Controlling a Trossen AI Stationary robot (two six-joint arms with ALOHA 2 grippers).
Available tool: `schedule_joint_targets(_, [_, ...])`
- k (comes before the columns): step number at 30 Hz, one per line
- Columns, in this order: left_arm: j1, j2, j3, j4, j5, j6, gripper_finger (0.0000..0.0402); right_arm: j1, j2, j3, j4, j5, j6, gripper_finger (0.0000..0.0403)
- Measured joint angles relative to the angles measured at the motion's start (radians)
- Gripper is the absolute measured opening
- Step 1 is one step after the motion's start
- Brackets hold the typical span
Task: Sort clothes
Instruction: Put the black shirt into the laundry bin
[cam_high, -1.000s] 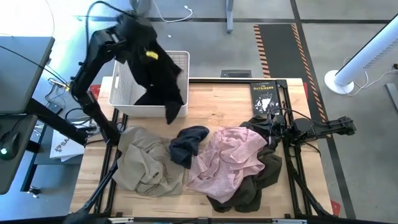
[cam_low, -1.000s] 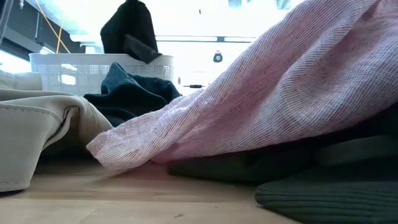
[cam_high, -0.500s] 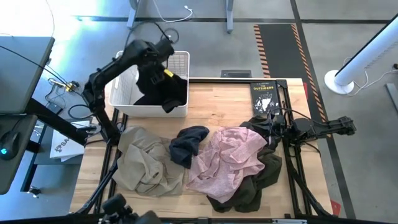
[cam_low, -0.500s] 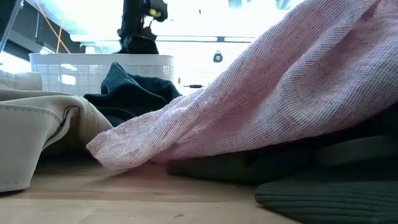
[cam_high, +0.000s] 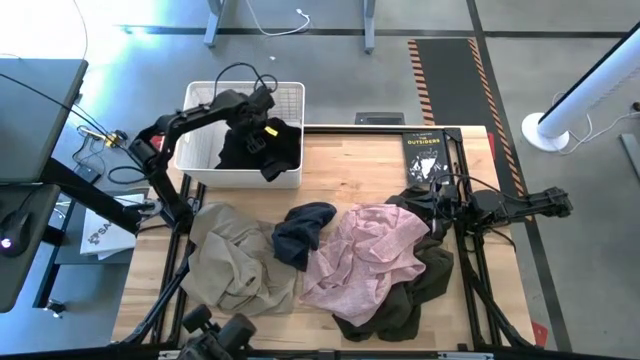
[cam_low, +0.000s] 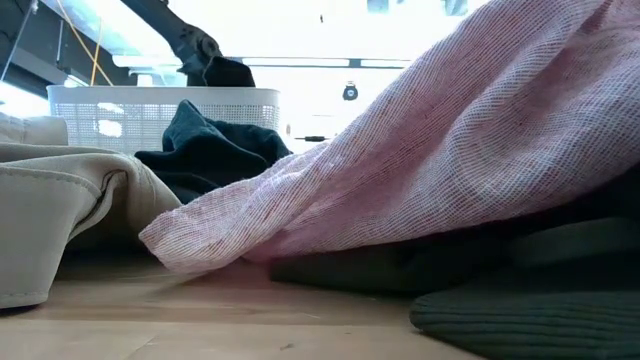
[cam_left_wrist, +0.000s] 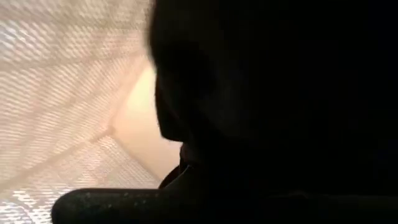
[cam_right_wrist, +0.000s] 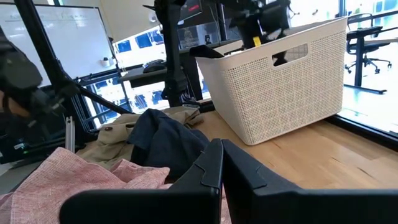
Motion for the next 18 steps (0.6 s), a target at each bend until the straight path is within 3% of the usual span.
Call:
schedule_joint_targets(3, [0.01, 0.0, -0.036, -0.005, 0.004, -0.015, 0.0014, 0.0, 0.0, 0.0, 0.0, 0.0, 0.0, 0.0])
schedule_joint_targets(8, [0.024, -0.015, -0.005, -0.071, -0.132, -0.02, 0.0045, 0.0, 0.0, 0.0, 0.0, 0.0, 0.0, 0.0])
schedule_joint_targets(18, [0.001, -0.2, 0.243, -0.235, -0.161, -0.065, 0.0151, 0.0, 0.0, 0.0, 0.0, 0.0, 0.0, 0.0])
